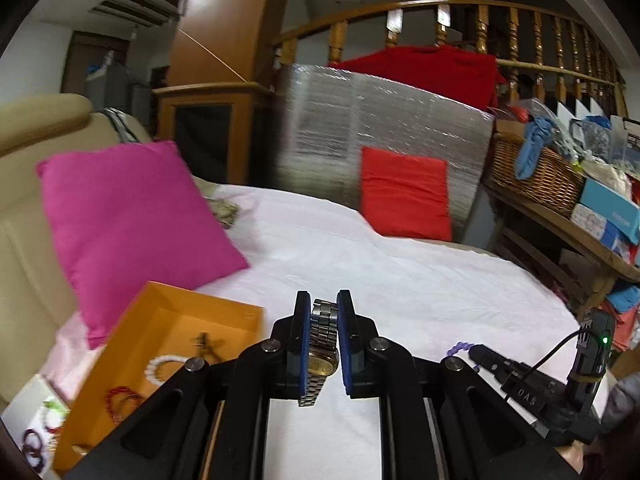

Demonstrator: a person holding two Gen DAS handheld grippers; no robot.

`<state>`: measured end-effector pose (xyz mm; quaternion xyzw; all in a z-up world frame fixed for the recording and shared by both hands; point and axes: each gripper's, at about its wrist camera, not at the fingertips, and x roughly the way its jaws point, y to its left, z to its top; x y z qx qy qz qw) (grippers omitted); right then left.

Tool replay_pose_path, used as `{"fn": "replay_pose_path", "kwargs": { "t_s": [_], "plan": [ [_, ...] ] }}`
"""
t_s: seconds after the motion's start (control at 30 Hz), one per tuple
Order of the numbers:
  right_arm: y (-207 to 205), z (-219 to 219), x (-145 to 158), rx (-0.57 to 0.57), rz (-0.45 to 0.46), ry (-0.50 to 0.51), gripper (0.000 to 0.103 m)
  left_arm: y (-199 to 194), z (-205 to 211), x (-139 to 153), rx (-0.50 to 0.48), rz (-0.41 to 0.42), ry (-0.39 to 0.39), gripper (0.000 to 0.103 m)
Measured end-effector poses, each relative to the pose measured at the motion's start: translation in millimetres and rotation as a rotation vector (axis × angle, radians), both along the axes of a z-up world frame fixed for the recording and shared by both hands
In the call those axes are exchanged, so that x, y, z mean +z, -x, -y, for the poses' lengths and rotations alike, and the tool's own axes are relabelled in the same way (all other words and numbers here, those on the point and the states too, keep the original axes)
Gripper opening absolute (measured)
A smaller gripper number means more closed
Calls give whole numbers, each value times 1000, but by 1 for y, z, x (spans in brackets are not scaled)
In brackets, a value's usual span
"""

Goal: Organize jewelry
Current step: 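Lift the watch and purple bracelet and carry both toward the orange box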

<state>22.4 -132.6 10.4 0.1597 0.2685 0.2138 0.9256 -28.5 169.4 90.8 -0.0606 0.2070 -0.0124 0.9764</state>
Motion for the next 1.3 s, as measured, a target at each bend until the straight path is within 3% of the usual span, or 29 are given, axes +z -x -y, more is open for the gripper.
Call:
{"fn": "replay_pose_path", "kwargs": {
  "t_s": [0.3, 0.5, 0.67, 0.9, 1.3],
  "plan": [
    [1, -38, 10, 84, -3, -115, 11, 60, -53, 15, 115, -37, -64, 13],
    [12, -65, 15, 138, 23, -129, 11, 80, -79, -3, 140, -97, -22, 13],
    [15, -75, 12, 153, 21, -111, 11, 80, -83, -26, 136, -147, 22, 13],
    [10, -64, 10, 138, 5, -125, 11, 70, -75, -48, 135, -197, 8, 13],
    [5, -62, 10, 163, -25, -152, 11, 49, -88, -77, 140, -244, 51, 13]
  ]
}}
